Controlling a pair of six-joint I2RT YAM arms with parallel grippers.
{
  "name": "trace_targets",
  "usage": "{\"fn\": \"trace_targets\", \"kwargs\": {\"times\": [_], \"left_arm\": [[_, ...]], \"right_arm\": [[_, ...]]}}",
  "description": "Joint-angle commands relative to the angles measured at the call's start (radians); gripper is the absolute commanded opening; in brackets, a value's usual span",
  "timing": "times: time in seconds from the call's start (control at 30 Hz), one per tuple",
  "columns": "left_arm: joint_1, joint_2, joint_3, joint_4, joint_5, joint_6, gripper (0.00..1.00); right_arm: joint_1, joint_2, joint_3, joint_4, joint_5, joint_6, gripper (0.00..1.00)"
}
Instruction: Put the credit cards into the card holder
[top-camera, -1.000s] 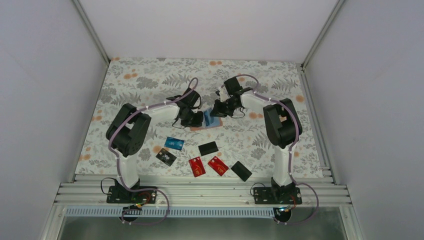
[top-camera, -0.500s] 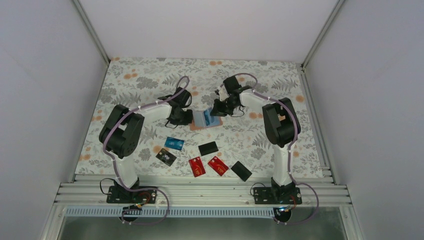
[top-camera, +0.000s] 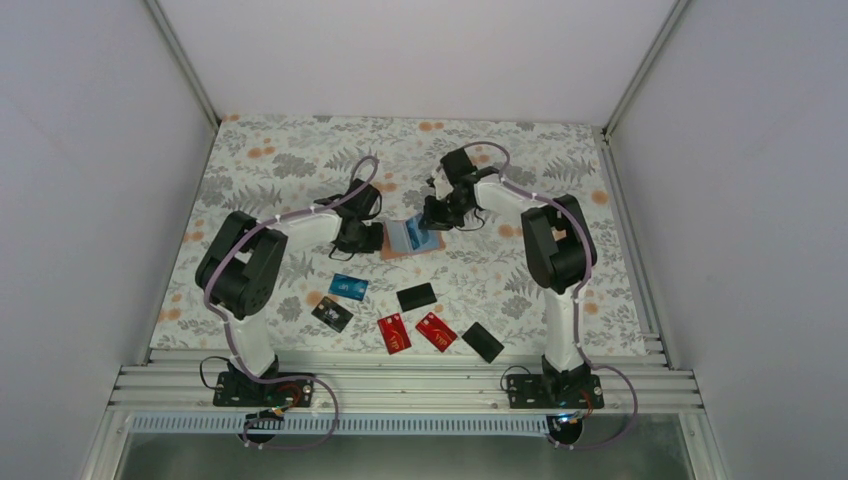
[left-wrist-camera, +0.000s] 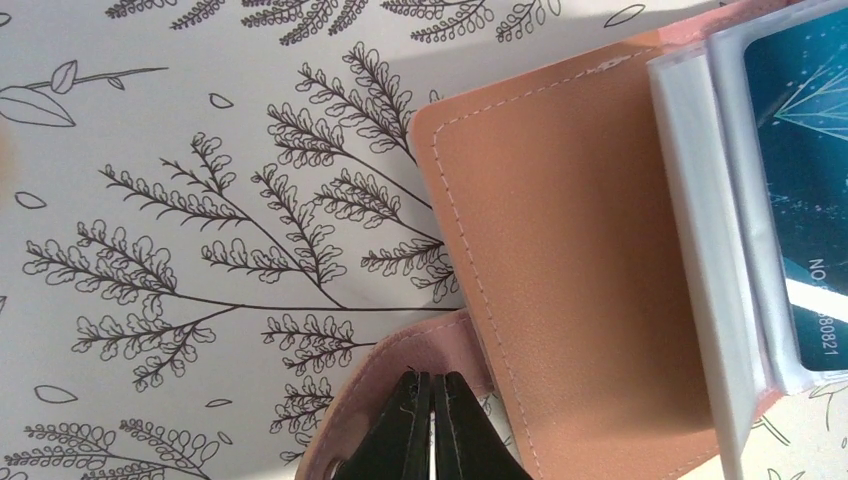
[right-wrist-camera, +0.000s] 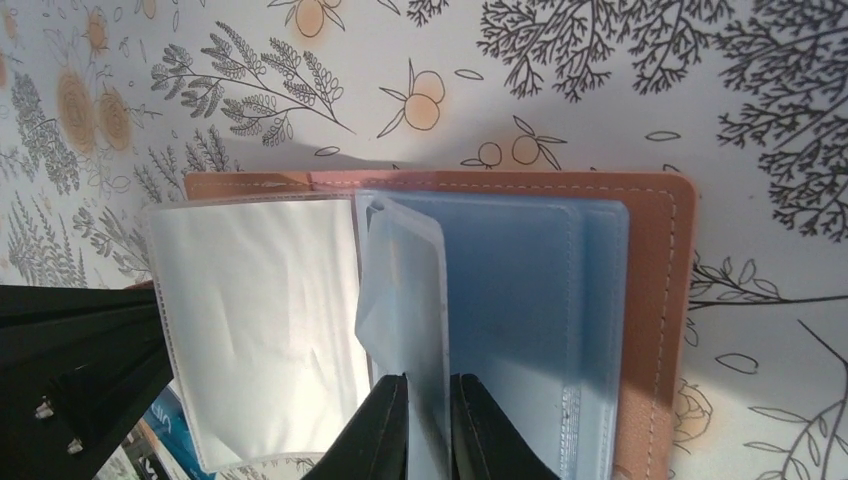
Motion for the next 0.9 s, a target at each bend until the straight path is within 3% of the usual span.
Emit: {"fn": "trace_targets", "kwargs": {"times": [0.0,0.53,0.87], "left_arm": [[0.002,0.011,-0.04,0.02,0.011,0.012,0.05],[0.003,0.008,-0.085,0.068,0.053,0.008,0.02],[0.003,-0.017,-0.104,0.071,0.054,0.008,0.02]], "right_arm": [[0.026,0.025,0.045,-0.033,0.029,-0.002,0.15],[0.107,0.024,0.126,-0.043,-0.051,0.033,0.3],[0.156,0.104,0.154,0.014,-0.183,0.057,0.34]]}}
